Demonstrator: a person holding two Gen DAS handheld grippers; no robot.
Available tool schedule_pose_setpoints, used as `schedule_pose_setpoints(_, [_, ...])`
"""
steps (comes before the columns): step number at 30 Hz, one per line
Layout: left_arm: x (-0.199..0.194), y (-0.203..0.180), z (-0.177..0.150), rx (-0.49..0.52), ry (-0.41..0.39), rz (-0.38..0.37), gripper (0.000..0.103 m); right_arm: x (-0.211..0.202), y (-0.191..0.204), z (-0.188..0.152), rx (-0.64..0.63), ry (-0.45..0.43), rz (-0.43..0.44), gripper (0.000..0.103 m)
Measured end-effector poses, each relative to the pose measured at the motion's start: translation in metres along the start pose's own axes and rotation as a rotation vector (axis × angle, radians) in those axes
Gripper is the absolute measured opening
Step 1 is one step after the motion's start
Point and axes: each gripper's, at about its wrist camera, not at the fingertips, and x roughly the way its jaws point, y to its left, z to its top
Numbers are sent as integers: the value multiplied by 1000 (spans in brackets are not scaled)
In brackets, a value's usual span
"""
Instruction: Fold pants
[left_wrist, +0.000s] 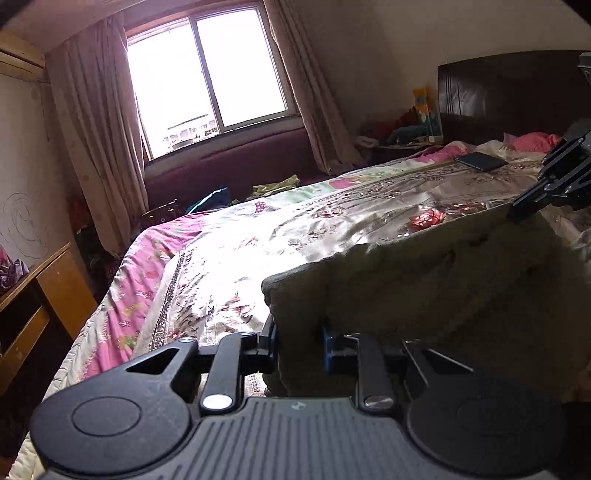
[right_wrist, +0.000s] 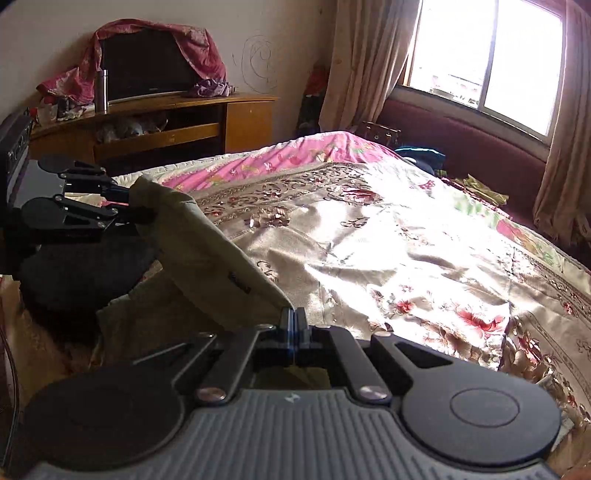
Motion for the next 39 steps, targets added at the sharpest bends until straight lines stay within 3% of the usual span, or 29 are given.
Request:
schedule_pose_setpoints(2, [1,-5,-24,5,45,9,38,19,21,-22,-32,73,47,1])
schedule_pose_setpoints(6, [3,-23,-89,-25,265,-2,38,70,62,-85,-112,319,138,2])
schedule_pose_setpoints(8, [-19,-30,-102,-28,247,18,39,74,68,-102,-131,370,161,7])
schedule_pose_setpoints(9, [-28,-30,-101,-41,240,25,42,73,65,-105,-112,374,159,12])
schedule_pose_setpoints(13, [-47,-25,-89,-72,242,57,47,61,51,-100,-50,359,147,13])
schedule_pose_setpoints(17, [-62,-24,-66,-90,146,77,47,46,42,-94,-19,322,139,18])
schedule_pose_setpoints(21, [-52,-39,-52,-92,78,26,50,44,36,-96,23,309,106,20])
schedule_pose_setpoints(23, [-24,-52,-62,-77,169,-9,50,48,28,-104,77,321,60,20])
schedule_pose_setpoints(25, [6,-61,-85,-81,339,-31,49,48,13,-114,153,346,22,20])
schedule_pose_setpoints(26, [11,-65,-92,-80,374,-49,49,45,5,-119,189,355,-1,20])
schedule_pose_setpoints(29, [3,-77,-87,-10,363,-47,49,29,-24,-129,294,350,-41,20])
schedule_pose_setpoints(32, [-3,-79,-63,-30,311,-43,49,16,-62,-131,410,309,-93,20])
schedule_pose_setpoints(35, [0,-93,-32,-39,245,-105,49,9,-109,-129,541,275,-169,23])
schedule_pose_setpoints(39, [31,-143,3,-96,187,-292,50,23,-177,-124,665,261,-290,33])
